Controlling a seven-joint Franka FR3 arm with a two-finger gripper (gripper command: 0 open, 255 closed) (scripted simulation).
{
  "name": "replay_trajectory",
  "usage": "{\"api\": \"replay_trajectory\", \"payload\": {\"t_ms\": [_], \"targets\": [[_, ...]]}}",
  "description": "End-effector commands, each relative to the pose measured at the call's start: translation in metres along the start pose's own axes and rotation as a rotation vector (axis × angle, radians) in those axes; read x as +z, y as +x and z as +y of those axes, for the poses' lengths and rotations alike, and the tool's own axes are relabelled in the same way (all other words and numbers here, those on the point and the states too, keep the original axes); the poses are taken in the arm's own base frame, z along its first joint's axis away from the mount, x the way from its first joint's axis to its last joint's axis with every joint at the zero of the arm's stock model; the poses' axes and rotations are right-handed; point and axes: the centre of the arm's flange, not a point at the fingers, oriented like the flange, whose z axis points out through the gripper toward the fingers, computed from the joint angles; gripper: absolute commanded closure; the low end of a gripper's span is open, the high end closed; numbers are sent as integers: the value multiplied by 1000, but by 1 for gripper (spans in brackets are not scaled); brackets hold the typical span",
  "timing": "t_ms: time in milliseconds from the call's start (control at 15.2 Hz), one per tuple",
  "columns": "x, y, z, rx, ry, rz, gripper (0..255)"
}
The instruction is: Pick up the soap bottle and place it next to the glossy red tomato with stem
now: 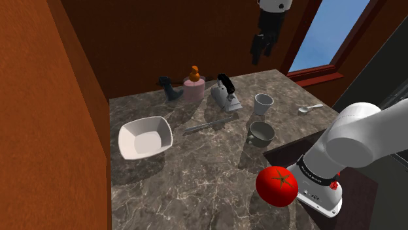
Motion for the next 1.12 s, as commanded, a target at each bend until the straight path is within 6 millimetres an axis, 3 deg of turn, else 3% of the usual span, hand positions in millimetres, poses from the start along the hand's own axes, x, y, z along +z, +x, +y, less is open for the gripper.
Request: {"api": "replay_trajectory", "payload": {"t_ms": [0, 1056], "targets": [[9, 23, 0, 2, 4, 5, 0], [74, 217, -27, 16, 38, 36, 0]]}}
